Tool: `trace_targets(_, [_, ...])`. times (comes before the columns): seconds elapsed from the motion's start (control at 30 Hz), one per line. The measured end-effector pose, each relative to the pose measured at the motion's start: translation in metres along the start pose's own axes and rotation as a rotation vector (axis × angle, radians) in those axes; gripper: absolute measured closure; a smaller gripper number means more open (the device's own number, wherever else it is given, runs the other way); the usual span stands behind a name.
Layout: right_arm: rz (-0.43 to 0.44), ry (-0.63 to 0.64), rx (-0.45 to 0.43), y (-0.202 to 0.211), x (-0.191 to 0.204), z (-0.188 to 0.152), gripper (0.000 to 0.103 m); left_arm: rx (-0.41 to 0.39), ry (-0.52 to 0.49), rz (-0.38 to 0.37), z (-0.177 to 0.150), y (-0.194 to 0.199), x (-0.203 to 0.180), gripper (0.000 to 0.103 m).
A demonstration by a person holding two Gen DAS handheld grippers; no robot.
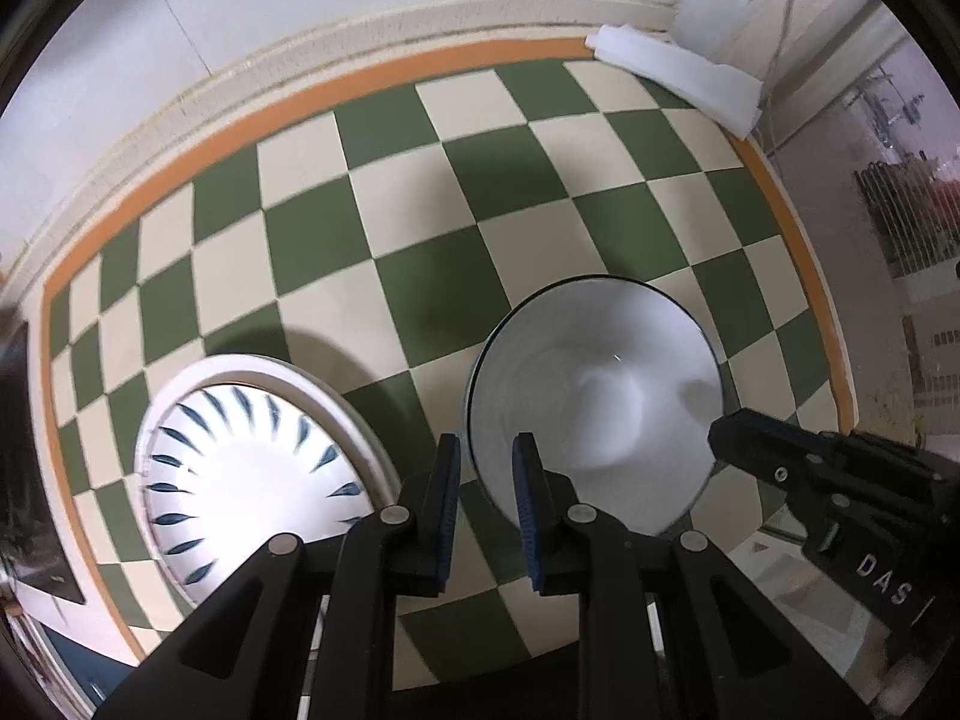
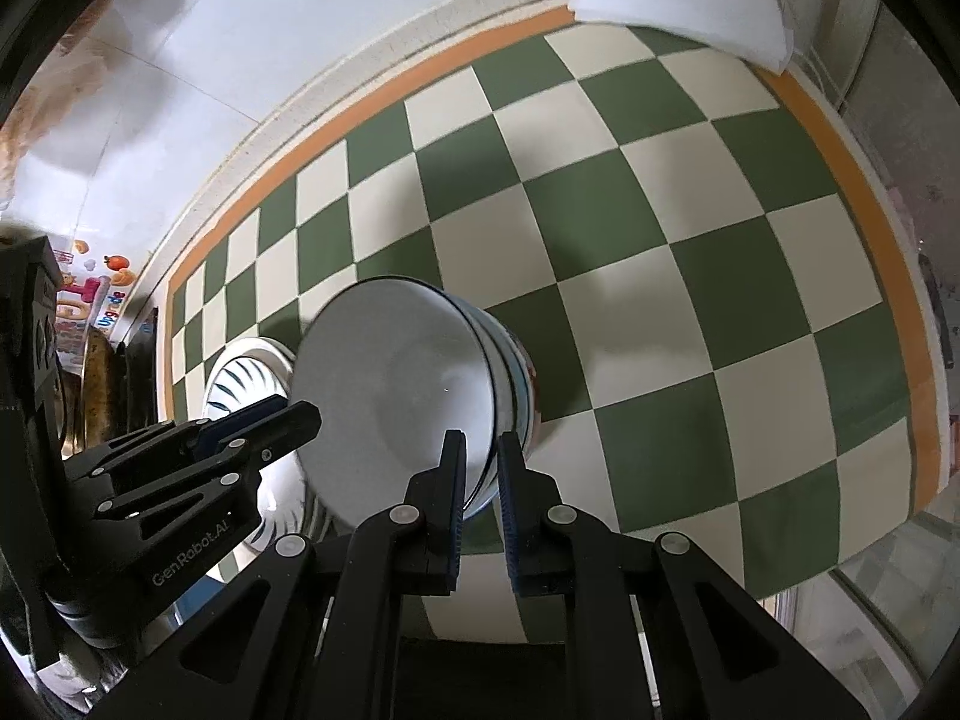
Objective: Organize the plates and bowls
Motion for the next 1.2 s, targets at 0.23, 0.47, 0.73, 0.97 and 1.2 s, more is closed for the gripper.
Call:
trace_targets(0.23, [-0.055,0.034,-0.081,0.043,0.017,-0.019,0.061,-0.074,-0.035,-0.009,-0.019,0.044,0.0,0.077])
trace_targets(0.47, [-0.097,0.059,-0.153,0.082,0.032,-0.038,0.044,-0.148,-0.044,-0.026,-0.03,0.085,0.007,0.053])
trace_targets(0.73, [-0.108,0.092,-0.211,0.12,0.048,-0.059,0.025,-0.187,-0.072,-0.03,-0.044,0.114,0.011,0.017])
trace_targets(0.97, [-0.12,0.103,-0.237,0.141,0.057,-0.072,0.011,-0.195,-0.063,-0.056,-0.057,0.129,0.015,0.011])
trace_targets(1.2, [-0.11,0.115,-0.249,0.151,0.063,-0.084,0.009,-0.196,-0.029,-0.076,-0.065,0.136,0.022,0.007])
Point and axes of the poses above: each gripper's, at about its wrist camera, not at the fingertips, and y roughly against the way its jaws point, x to its left, z to its top, the point moved 1 cm from there along -y, roughly the way its jaws point, and after that the axes turned 3 degrees about -z, right-handed, at the moved point
